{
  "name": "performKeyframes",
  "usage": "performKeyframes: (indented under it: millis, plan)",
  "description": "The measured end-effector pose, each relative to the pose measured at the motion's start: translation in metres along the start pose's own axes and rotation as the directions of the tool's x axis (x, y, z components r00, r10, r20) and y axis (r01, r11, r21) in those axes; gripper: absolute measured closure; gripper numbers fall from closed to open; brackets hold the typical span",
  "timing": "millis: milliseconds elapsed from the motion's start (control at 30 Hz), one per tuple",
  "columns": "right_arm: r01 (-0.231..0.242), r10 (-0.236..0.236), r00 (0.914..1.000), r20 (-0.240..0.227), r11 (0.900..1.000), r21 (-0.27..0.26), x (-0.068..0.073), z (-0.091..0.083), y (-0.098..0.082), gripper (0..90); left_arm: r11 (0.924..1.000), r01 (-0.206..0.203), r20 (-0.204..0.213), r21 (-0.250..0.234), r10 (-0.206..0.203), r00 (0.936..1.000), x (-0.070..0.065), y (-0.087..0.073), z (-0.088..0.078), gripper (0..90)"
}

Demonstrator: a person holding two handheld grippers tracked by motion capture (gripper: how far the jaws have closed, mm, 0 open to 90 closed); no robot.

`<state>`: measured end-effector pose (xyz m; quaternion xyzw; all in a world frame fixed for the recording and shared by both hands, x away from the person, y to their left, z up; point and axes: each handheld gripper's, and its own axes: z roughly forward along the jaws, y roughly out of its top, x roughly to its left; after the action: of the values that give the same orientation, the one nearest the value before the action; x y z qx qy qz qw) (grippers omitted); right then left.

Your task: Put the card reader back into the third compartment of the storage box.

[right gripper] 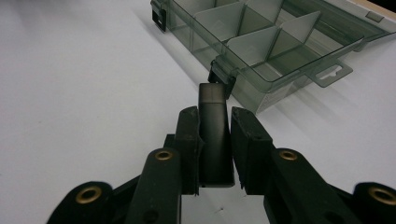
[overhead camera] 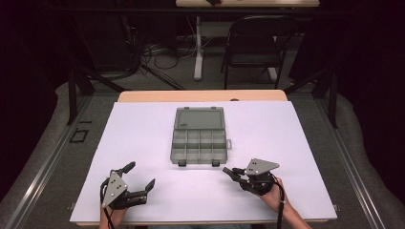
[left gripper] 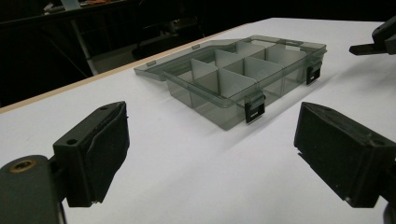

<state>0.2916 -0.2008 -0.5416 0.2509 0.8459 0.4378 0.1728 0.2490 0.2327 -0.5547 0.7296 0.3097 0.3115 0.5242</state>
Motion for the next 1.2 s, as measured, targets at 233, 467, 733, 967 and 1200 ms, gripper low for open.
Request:
performKeyframes:
  millis: [233,467,733,967,1200]
  plan:
    - [0.000,0.000,1.0000,0.008,1.000,-0.011,-0.001,-0.003,0.002,73.7,1.0000,0.000,-0.002,0.000,0.000,1.0000,0.000,0.000,0.000,10.5]
    - [0.006,-0.006,0.9999,0.012,1.000,-0.017,-0.001,-0.005,0.005,73.7,1.0000,-0.006,-0.009,-0.005,0.006,0.9999,0.000,0.001,-0.001,10.5]
    - [0.016,-0.015,0.9998,0.016,0.999,-0.036,0.000,-0.009,0.010,73.7,1.0000,-0.002,-0.009,-0.004,0.002,1.0000,0.000,0.001,0.000,10.5]
    - [0.031,-0.030,0.9994,0.019,0.998,-0.047,0.004,-0.010,0.015,73.7,1.0000,0.000,-0.007,-0.003,0.000,1.0000,-0.001,0.001,-0.001,10.5]
    - [0.027,-0.026,0.9992,0.031,0.998,-0.063,0.000,-0.014,0.021,73.8,1.0000,-0.004,-0.012,0.009,0.004,0.9999,-0.002,0.001,-0.001,10.5]
